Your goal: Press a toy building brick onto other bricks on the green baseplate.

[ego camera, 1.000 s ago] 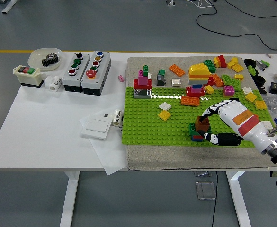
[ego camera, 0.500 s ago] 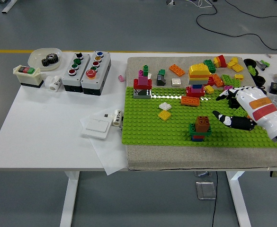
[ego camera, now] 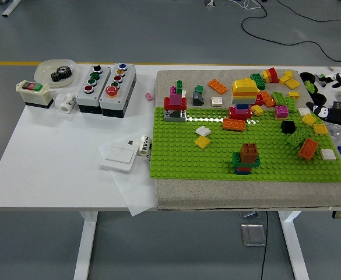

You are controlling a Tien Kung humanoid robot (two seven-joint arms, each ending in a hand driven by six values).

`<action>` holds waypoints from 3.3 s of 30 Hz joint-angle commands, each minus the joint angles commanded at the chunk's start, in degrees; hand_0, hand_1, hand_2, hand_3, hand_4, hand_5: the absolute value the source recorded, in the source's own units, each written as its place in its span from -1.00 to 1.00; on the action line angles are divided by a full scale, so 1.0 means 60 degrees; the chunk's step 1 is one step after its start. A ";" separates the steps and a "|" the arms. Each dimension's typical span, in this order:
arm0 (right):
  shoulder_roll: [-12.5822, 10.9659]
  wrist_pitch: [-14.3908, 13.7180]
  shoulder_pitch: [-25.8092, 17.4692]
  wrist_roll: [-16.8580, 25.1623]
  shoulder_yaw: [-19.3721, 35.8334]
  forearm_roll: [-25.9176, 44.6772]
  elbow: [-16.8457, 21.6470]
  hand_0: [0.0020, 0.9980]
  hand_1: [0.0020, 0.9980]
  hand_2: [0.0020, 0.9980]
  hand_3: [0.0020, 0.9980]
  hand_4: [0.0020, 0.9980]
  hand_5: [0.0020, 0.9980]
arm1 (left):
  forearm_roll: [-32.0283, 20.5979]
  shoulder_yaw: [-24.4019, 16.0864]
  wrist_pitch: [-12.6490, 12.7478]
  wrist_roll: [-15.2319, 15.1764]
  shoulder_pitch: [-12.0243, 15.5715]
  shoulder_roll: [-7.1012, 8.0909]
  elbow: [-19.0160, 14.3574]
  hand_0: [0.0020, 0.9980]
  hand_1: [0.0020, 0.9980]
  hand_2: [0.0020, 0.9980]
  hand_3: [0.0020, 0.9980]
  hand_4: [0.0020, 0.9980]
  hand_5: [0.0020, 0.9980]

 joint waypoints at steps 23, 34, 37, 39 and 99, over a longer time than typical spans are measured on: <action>-0.0122 0.2012 0.0828 0.1063 -0.1088 -0.1137 -0.2465 0.35 0.33 0.45 0.38 0.71 -0.03 | 0.0063 -0.0076 0.0031 0.0055 0.0029 -0.0051 -0.0007 -0.10 0.13 0.42 0.50 0.56 0.64; -0.0003 0.1890 0.1035 0.1108 -0.1622 0.0004 -0.2793 0.33 0.31 0.43 0.33 0.76 -0.06 | 0.0096 -0.0088 0.0006 0.0071 0.0037 -0.0060 -0.0011 -0.10 0.13 0.42 0.50 0.56 0.65; 0.0093 0.1856 0.1177 0.1129 -0.1848 0.0480 -0.2933 0.33 0.31 0.43 0.33 0.76 -0.06 | 0.0084 -0.0080 0.0006 0.0069 0.0035 -0.0062 -0.0013 -0.10 0.13 0.42 0.50 0.56 0.65; 0.0243 0.1826 0.1337 0.1101 -0.2055 0.0698 -0.3055 0.33 0.31 0.43 0.33 0.76 -0.06 | 0.0085 -0.0071 -0.0004 0.0067 0.0027 -0.0056 -0.0015 -0.10 0.13 0.42 0.50 0.56 0.65; 0.0556 0.1852 0.0507 0.1056 -0.1802 -0.0503 -0.2336 0.35 0.30 0.44 0.54 1.00 0.04 | 0.0248 -0.0143 -0.0020 0.0105 0.0032 -0.0064 -0.0006 -0.10 0.13 0.42 0.48 0.54 0.62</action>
